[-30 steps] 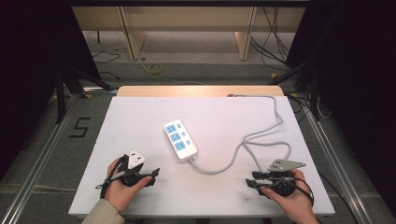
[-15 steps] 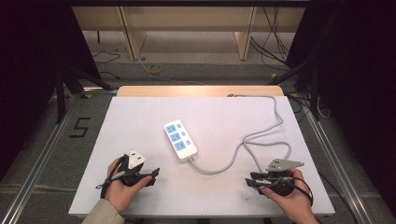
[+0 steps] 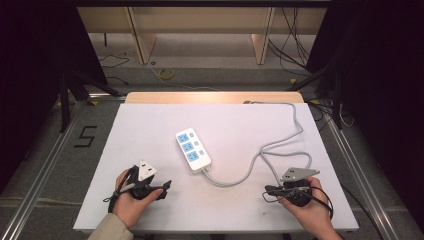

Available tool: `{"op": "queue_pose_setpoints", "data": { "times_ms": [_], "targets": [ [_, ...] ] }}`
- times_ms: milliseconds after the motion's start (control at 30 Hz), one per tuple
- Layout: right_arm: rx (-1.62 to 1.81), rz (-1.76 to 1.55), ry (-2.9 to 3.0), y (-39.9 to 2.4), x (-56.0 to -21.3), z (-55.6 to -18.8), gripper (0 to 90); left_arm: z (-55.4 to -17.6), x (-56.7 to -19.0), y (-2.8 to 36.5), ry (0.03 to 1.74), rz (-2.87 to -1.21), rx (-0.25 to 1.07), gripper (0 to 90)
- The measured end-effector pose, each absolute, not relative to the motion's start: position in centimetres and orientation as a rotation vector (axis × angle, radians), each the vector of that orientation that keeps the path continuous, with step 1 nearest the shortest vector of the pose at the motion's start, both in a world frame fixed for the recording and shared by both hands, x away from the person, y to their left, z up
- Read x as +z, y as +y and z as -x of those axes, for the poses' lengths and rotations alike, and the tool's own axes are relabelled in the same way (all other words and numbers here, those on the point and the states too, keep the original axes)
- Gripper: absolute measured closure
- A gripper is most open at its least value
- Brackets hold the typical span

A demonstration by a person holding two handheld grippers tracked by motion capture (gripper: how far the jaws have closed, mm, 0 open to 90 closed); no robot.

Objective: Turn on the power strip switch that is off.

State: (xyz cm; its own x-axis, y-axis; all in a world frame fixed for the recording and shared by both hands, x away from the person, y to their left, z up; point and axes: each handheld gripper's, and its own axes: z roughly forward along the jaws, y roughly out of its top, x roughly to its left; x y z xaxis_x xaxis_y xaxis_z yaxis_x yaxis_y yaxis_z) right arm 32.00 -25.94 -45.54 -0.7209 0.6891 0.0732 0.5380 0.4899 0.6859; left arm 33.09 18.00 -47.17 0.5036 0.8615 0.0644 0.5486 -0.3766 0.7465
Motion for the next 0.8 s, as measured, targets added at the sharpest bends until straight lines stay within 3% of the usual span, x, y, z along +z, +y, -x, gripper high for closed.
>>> {"op": "queue_pose_setpoints", "data": {
  "times_ms": [800],
  "targets": [
    [1.006, -1.06, 2.605, -22.2, -44.1, -33.7, 90.0, -33.1, -47.3, 17.8, 1.149, -2.077, 0.595, 23.3]
  ]
}}
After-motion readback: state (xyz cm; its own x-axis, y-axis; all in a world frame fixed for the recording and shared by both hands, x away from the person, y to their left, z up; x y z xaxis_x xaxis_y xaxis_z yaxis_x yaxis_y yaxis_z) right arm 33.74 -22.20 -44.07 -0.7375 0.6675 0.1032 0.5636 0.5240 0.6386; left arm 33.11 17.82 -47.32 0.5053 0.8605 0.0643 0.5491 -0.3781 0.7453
